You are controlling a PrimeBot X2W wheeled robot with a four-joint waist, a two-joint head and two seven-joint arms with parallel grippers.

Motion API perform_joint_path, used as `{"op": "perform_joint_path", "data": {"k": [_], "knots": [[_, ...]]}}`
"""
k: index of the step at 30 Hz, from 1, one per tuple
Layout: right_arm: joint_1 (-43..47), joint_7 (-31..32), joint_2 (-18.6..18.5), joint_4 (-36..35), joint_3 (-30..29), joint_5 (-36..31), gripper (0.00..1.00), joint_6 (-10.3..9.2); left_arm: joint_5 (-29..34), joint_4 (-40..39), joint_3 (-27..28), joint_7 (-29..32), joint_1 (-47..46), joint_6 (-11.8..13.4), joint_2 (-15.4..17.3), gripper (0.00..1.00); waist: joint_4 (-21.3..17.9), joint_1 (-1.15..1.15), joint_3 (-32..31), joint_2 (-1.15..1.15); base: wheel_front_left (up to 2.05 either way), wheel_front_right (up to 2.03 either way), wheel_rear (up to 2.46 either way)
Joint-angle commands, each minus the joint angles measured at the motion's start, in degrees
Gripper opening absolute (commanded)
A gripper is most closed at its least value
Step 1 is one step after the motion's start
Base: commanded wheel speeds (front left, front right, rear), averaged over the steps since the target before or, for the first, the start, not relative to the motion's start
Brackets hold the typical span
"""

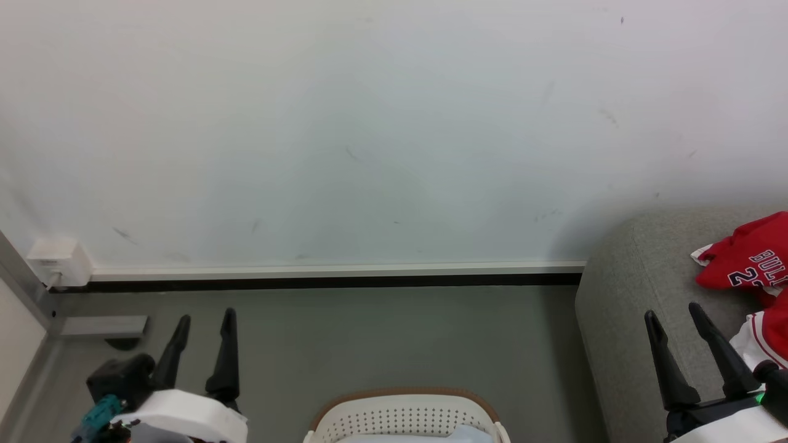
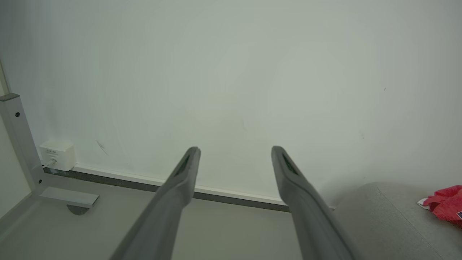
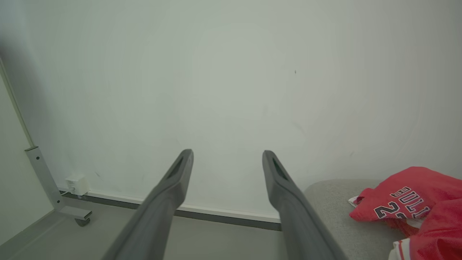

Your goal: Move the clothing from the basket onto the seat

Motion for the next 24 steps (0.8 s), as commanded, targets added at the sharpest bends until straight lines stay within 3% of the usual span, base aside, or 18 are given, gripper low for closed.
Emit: {"op": "perform_joint_path", "data": {"k": [1,9,24], "knots": [[1.2,-0.5,1.1,0.6,-0.3,-0.6,1.0,-0.13,2.0,0.4,0.7,0.0,1.4,-0.1,-0.5,1.0,0.0,0.0,-0.1,0.0,0.0,0.0,0.0],[2.9,-0.5,5.7,-0.6,-2.4,-3.2,1.0,-0.13,9.0,2.4,4.7,0.0,4.3,-0.6,-3.7,1.0,-0.3,0.0,-0.2,0.0,0.0,0.0,0.0],[1.2,-0.4,7.0,0.5,-3.2,-4.2,1.0,-0.13,15.6,4.7,10.7,0.0,5.2,-3.8,-8.2,1.0,-1.0,0.0,-0.2,0.0,0.0,0.0,0.0]]}}
